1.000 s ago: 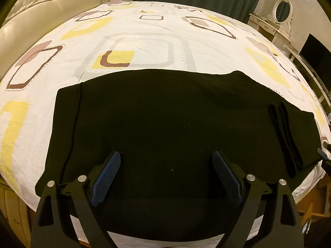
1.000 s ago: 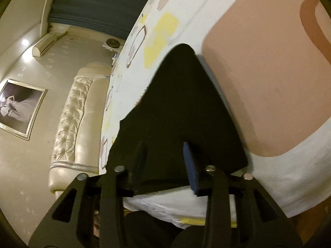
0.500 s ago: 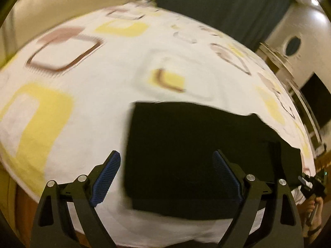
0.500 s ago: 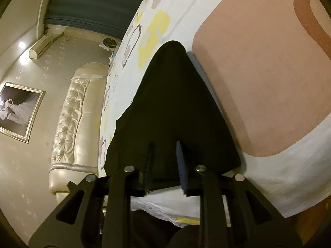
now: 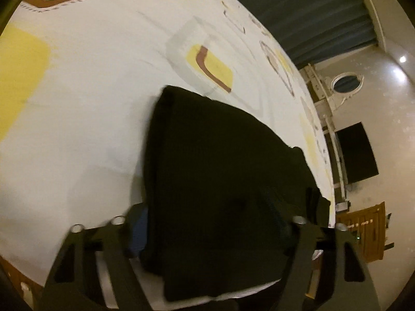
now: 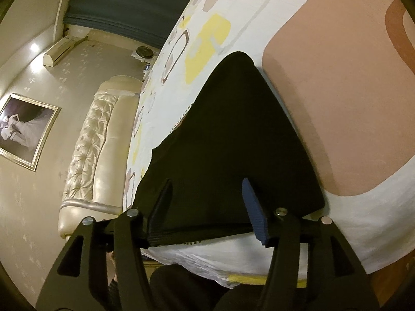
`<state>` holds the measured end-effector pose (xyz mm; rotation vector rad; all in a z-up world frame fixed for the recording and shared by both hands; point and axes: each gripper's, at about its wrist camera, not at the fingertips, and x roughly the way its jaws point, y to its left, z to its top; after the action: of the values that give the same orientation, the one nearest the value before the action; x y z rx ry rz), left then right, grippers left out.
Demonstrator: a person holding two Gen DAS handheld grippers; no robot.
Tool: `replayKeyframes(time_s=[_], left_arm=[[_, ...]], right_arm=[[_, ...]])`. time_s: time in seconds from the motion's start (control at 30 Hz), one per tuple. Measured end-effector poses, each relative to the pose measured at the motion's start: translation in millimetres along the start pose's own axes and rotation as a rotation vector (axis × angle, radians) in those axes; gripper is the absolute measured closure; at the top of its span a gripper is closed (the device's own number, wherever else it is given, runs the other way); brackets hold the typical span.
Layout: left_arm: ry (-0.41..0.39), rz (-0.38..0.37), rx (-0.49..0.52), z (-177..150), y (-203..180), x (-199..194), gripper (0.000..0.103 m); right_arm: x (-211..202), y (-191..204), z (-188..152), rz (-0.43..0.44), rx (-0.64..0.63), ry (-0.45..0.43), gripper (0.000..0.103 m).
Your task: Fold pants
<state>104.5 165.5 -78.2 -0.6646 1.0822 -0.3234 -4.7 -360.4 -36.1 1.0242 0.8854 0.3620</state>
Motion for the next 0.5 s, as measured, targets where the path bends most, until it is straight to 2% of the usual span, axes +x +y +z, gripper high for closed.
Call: replayKeyframes(time_s=[0.03,0.1,0.17,0.23,0.27,0.4,0.5], left_arm=[[0.003,0.012,0.005,1.5,-3.1,3.5,0.057],[0.053,-0.006,-0.013,4.0,-6.7,12.5,0.083],[0.051,0.019,-0.01,5.6,-14.4,13.8,0.086],[0.039,0.051,0.035,5.9,-26.3,9.3,0.087],[0.031,0.06,0.051,6.0,-32.7,5.2,0.088],[0.002,0.03,0.048,10.0,-48.5,-14.5,0.089],[-0.017,0.034,0.087,11.2,-76.5,-29.2,0.089]], right_arm=[[-0.3,0.0,-0.5,0.006,0.0,-0.002,0.044],[-0.6,0.9,-0.7,0.016,-0.002,-0.003,0.042],[-0.4,1.9,-1.4,0.02,-0.008,-0.004,0.04],[-1.1,4.2,-1.9,0.039,-0.01,-0.01,0.031],[-1.5,6.1,-2.0,0.044,-0.015,-0.014,0.03],[-1.0,13.7,-3.0,0.029,-0.04,-0.019,0.026],[-1.7,17.7,-3.0,0.014,-0.052,-0.018,0.025]])
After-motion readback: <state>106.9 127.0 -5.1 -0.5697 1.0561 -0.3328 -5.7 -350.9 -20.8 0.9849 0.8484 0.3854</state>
